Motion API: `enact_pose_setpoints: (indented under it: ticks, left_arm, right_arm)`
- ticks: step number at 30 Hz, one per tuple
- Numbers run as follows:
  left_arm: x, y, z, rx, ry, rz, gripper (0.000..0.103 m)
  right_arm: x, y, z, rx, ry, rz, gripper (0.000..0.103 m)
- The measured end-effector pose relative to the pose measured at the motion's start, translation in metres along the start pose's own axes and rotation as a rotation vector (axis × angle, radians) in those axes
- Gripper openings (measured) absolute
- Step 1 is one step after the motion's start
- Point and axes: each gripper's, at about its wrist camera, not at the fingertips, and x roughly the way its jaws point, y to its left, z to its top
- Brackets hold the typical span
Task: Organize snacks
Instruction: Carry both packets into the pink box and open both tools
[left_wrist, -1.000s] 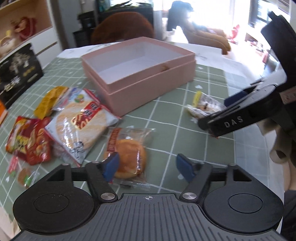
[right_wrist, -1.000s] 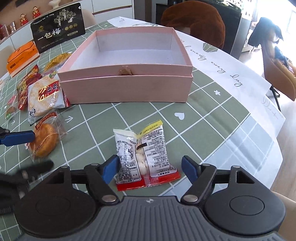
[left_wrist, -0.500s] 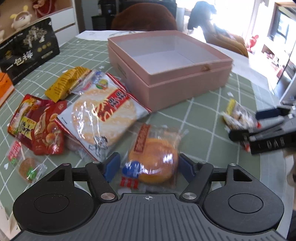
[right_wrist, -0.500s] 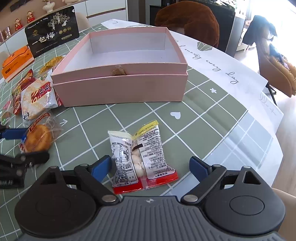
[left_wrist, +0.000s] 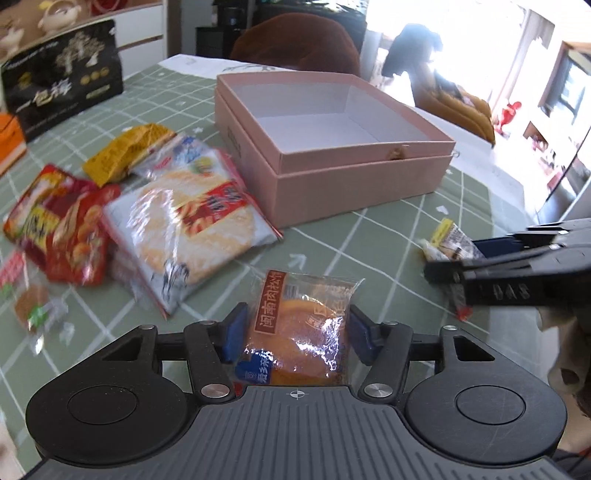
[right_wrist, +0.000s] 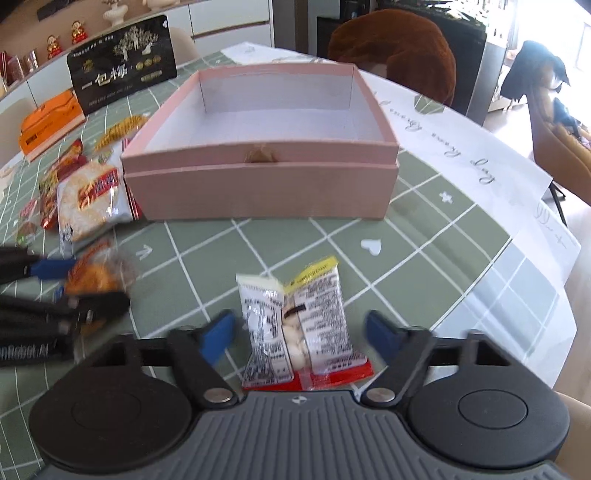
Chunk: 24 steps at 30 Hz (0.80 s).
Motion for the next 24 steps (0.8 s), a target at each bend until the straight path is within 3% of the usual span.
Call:
enact_pose_setpoints:
  ticks: [1, 6, 9, 13, 19, 22, 24]
  left_arm:
    - [-0.004, -0.001, -0.004, -0.016, -0.007, -0.001, 0.063]
    - [-0.024, -0.009, -0.018, -0.08, -0.037, -0.027, 0.062]
    - [-0.037, -0.016, -0.005, -0.067, -0.084, -0.024, 0.062]
    - [-0.053, -0.018, 0.046, -0.069, -0.196, -0.035, 0.062]
    - [-0.05, -0.016, 0.137, -0.067, -0.308, -0.073, 0.062]
    - [-0.031, 0.006, 0.178, -0.156, -0.341, -0.167, 0.063]
    - [-0.006, 0.024, 0.195, -0.259, -0.297, -0.216, 0.063]
  right_arm:
    - [-0.001, 0.0, 0.002, -0.002, 0.0, 0.005, 0.055]
    - [-0.009, 0.0, 0.004, 0.002, 0.01, 0.043, 0.05]
    - [-0.024, 0.001, 0.006, -0.011, -0.009, 0.07, 0.049]
    - [-0.053, 0.003, 0.028, -0.045, -0.078, 0.098, 0.048]
    - [-0.09, -0.004, 0.107, -0.085, -0.223, 0.095, 0.048]
    - [-0.079, -0.01, 0.14, -0.084, -0.245, 0.082, 0.048]
    - [-0.063, -0.016, 0.155, -0.073, -0.251, 0.092, 0.052]
